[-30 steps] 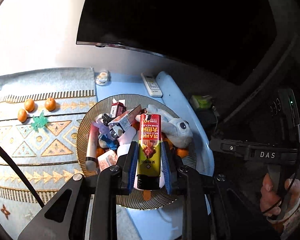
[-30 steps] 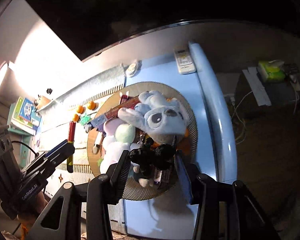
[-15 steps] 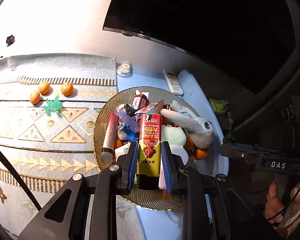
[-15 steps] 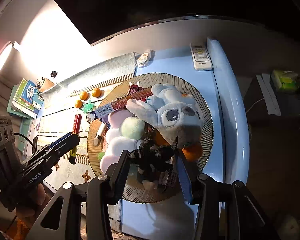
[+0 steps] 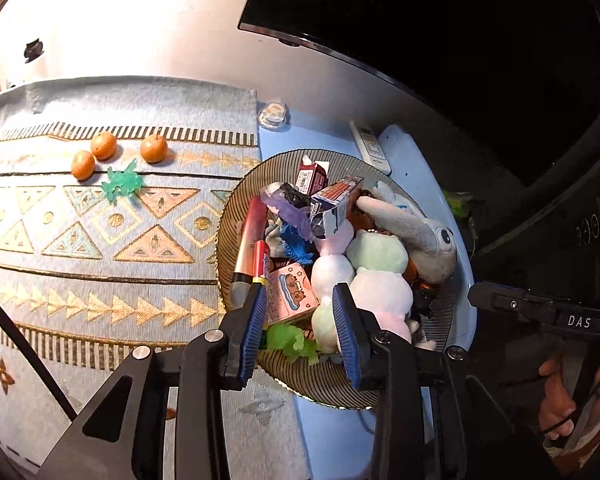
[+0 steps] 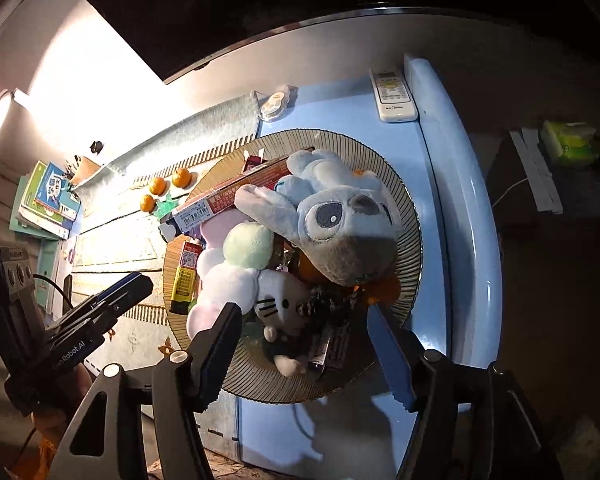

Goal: Organize objects

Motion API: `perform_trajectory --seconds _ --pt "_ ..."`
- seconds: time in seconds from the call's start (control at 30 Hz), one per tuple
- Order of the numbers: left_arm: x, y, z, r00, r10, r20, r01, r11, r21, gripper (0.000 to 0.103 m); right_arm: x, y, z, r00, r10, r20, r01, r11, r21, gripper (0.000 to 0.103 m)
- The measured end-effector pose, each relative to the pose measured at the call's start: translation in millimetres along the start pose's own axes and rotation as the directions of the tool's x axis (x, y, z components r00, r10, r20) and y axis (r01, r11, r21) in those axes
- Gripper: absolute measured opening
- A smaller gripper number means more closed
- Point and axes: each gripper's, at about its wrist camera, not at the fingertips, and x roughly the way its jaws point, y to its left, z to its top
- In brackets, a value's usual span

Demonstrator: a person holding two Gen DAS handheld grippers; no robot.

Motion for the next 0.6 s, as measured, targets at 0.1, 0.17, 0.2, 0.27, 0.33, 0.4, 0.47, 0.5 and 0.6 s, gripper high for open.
perform_trajectory --seconds 0.1,0.17,0.2,0.27,0.33,0.4,0.47,0.5,0.6 --pt "-5.9 4.8 -2.6 1.000 -0.004 -0.002 0.004 1.000 -0.005 0.031 -1.9 -1.6 -2.3 1.000 0.025 -0.001 -0.025 0.999 0.026 0.064" --pt "-10.4 8.1 -3.4 1.000 0.008 0.005 -0.008 1.000 -0.002 0.031 -2.3 0.2 -3.4 1.000 0.027 -0.001 -0.027 0.999 0.030 0.064" --pt "-10.7 9.9 -2.8 1.000 0.014 0.006 -0.014 1.000 -0.002 0.031 -2.3 2.1 -3.7 1.000 0.029 -0.001 -0.029 0.999 0.028 0.064" --pt "-13.3 14.8 -2.5 1.000 0.023 0.010 -0.022 1.000 -0.006 0.031 -2.1 7.2 -3.1 0.999 0.035 0.003 -0.035 0.999 0.021 0.064" --pt "-14.1 20.7 -2.0 1.000 0.030 0.009 -0.030 0.999 -0.017 0.031 -0.8 15.1 -2.1 0.999 0.040 0.001 -0.040 0.999 0.007 0.064" --pt "-14.6 27.6 -2.5 0.999 0.037 0.006 -0.036 0.999 -0.031 0.031 1.8 24.7 -1.1 0.999 0.038 -0.001 -0.038 0.999 -0.012 0.064" --pt "-14.5 35.6 -3.3 0.999 0.044 0.001 -0.044 0.998 -0.046 0.031 6.2 35.7 -0.3 0.999 0.034 -0.009 -0.035 0.999 -0.035 0.064" --pt "-14.7 39.6 -3.6 0.999 0.049 -0.001 -0.049 0.997 -0.053 0.031 8.6 40.6 -0.1 0.999 0.032 -0.013 -0.033 0.998 -0.047 0.064" --pt "-16.8 54.0 -4.4 0.998 0.059 -0.005 -0.059 0.996 -0.070 0.031 15.7 56.7 0.5 0.999 0.025 -0.022 -0.027 0.996 -0.084 0.064"
